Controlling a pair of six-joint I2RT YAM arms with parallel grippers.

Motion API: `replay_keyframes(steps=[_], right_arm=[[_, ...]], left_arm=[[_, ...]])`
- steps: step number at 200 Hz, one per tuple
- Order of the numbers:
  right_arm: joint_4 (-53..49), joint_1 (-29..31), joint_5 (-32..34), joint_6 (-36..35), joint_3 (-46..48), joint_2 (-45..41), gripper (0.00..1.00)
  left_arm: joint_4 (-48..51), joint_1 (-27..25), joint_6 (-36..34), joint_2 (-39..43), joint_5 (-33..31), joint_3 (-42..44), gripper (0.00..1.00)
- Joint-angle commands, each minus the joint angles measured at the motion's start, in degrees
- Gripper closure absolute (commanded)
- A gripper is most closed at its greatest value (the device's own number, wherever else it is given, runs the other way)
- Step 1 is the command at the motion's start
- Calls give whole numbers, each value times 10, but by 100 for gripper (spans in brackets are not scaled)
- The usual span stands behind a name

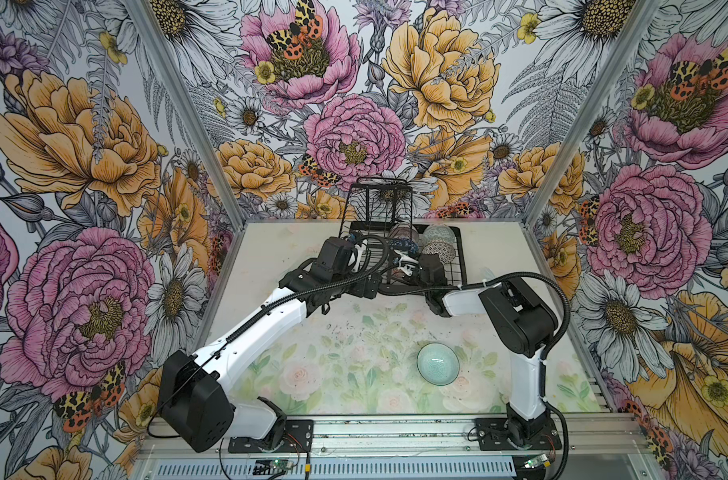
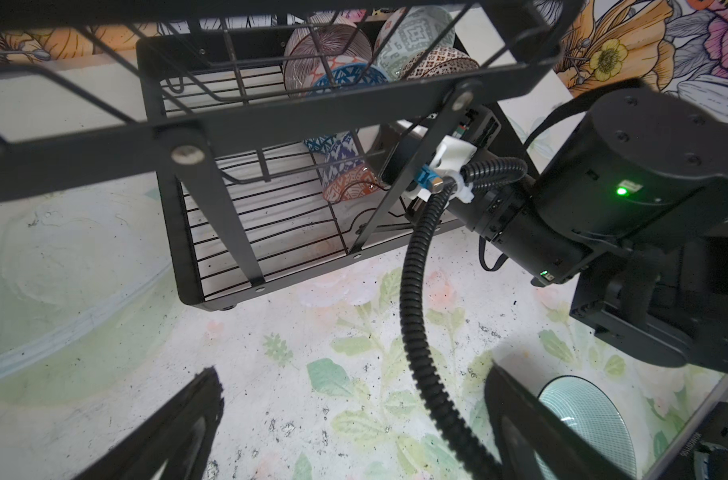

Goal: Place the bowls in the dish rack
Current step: 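Lower the orange-red bowl beside the blue-triangle bowl in the rack with the right gripper, then open the right gripper and draw it back from the rack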

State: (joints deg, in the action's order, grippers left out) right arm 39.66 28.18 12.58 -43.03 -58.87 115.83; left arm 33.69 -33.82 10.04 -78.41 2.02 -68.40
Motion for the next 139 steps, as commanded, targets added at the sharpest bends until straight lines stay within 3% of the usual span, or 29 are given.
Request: replay_keyframes(steps=[1,38,96,109,139], right_arm=[[-18,3,11,10,16,-23,87],[-21,3,16,9,17,-36,73],[-26,4,21,1,19,-56,62],[-26,4,23,-2,24,-65,53],[-24,4,30,-9,43,-89,22]], left_arm=[[2,6,-7,17,8,11,1],[2,5,-5,22,7,15,1],[2,3,-3,30,5,20,1],[2,3,-2,32,4,21,1],[3,3,-2,34,0,23,1]])
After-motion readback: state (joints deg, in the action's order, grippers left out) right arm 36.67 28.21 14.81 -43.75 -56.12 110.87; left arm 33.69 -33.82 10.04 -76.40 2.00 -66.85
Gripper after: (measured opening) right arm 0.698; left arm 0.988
